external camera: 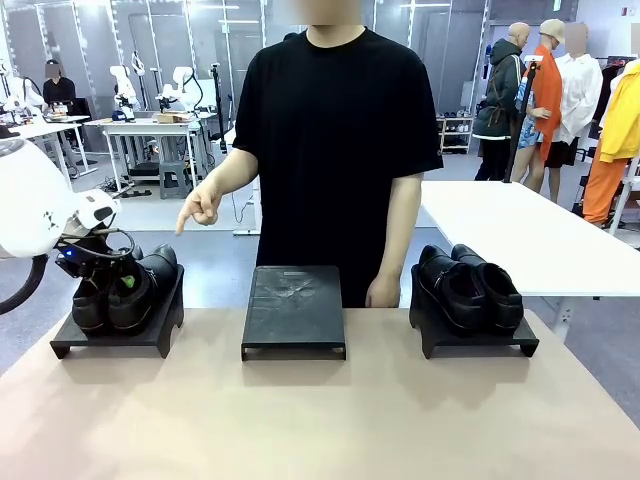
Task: Place the shoes on the stand as instructed by the person.
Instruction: Pick up another pair of Shoes and place it on the Shoes Stand indicated by the person.
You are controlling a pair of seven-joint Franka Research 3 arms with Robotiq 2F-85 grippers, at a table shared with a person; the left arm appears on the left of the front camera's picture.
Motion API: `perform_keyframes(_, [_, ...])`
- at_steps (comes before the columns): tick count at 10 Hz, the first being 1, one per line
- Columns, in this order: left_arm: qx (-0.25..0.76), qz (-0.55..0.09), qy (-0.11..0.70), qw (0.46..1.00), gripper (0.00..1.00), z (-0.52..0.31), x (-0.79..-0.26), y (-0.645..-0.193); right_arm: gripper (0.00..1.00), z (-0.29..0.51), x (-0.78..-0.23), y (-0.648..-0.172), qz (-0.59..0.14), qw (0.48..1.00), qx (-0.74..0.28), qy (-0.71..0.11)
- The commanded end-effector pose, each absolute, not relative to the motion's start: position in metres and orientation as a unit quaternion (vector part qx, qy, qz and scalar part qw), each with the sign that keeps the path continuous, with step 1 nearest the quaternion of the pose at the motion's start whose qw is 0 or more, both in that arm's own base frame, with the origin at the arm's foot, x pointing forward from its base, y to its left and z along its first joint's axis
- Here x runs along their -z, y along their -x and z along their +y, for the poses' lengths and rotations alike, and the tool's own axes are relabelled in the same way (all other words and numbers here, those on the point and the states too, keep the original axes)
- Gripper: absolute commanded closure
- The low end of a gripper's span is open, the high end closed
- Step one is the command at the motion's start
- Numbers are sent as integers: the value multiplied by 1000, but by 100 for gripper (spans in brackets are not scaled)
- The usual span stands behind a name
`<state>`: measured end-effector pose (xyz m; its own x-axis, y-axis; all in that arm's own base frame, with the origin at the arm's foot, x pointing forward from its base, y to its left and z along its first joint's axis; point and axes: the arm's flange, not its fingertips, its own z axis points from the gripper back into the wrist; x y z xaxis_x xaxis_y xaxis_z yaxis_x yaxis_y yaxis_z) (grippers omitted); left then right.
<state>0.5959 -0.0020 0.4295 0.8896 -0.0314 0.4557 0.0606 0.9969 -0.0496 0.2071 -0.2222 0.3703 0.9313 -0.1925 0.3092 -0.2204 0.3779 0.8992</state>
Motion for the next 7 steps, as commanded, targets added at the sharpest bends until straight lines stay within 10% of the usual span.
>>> perform_keyframes(1, [44,-243,38,968,0,0,-438,-584,2,-221,-375,-207,-189,806,-2,-561])
perform_keyframes(7, [30,-242,32,969,0,-7,-441,-590,2,-221,-375,-207,-189,806,-2,-561])
